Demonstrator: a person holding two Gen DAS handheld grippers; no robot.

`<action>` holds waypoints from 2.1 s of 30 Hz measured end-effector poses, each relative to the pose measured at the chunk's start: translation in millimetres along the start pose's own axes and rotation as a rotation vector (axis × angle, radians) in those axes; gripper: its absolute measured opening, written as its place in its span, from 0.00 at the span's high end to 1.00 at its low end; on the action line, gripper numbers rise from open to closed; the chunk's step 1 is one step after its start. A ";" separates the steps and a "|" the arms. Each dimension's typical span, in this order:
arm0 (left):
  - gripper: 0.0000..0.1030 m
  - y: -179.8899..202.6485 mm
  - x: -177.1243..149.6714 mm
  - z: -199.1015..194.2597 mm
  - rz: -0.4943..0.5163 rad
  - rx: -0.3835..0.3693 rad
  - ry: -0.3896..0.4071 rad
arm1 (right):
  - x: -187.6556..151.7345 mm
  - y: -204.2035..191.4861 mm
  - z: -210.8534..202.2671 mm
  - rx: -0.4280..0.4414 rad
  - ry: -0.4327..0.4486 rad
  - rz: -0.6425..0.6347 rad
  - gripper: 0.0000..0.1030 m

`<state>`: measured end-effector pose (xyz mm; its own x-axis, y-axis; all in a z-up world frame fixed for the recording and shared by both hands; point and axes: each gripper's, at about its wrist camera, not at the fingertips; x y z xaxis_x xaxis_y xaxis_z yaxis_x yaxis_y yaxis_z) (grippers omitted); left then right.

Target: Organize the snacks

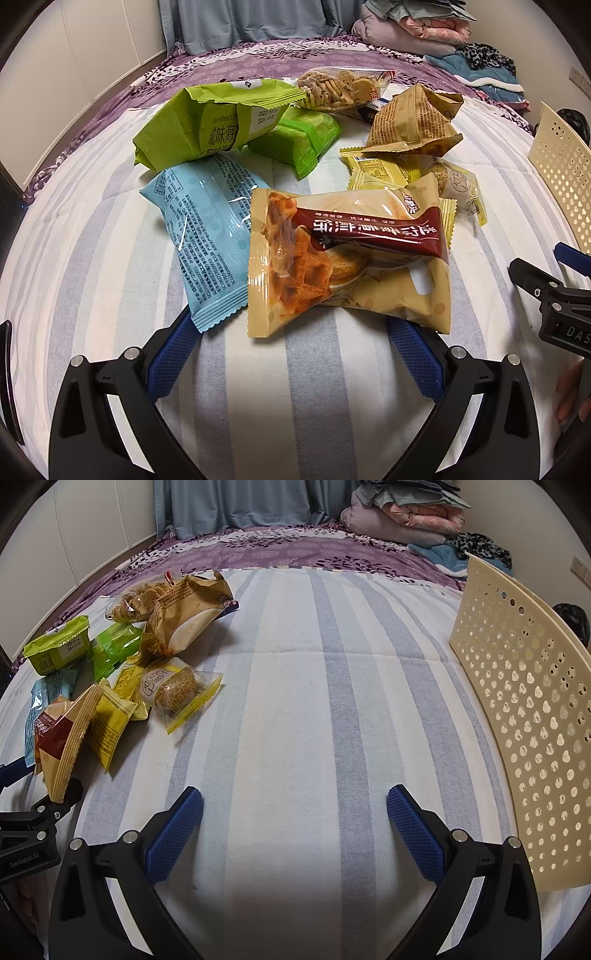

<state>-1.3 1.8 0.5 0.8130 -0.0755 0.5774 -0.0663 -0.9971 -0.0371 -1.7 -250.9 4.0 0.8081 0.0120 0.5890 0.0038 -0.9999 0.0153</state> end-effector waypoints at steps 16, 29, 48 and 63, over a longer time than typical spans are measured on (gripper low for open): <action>0.02 1.3 0.3 1.6 0.002 0.002 0.000 | -4.0 -14.5 -6.3 0.053 0.008 -0.081 0.05; 0.02 2.5 0.8 0.9 0.002 0.001 0.001 | -7.7 -13.3 -6.3 0.067 0.009 -0.076 0.05; 0.02 -11.0 -1.4 -17.2 -0.031 -0.060 0.017 | -2.0 -5.1 -16.6 0.155 0.019 -0.011 0.05; 0.02 -79.0 49.5 -43.8 -0.187 -0.059 0.139 | 17.8 -39.7 -50.4 0.244 0.136 -0.098 0.05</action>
<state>18.9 77.2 67.8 0.7273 0.1165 0.6763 0.0412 -0.9911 0.1264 -17.1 -210.5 54.6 0.7104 0.0934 0.6976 0.2330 -0.9665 -0.1078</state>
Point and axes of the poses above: each gripper's, at about its wrist camera, not at the fingertips, and z roughly the way its jaws point, y to its right, x to its top, and after that the axes turned 5 degrees about y, right-handed
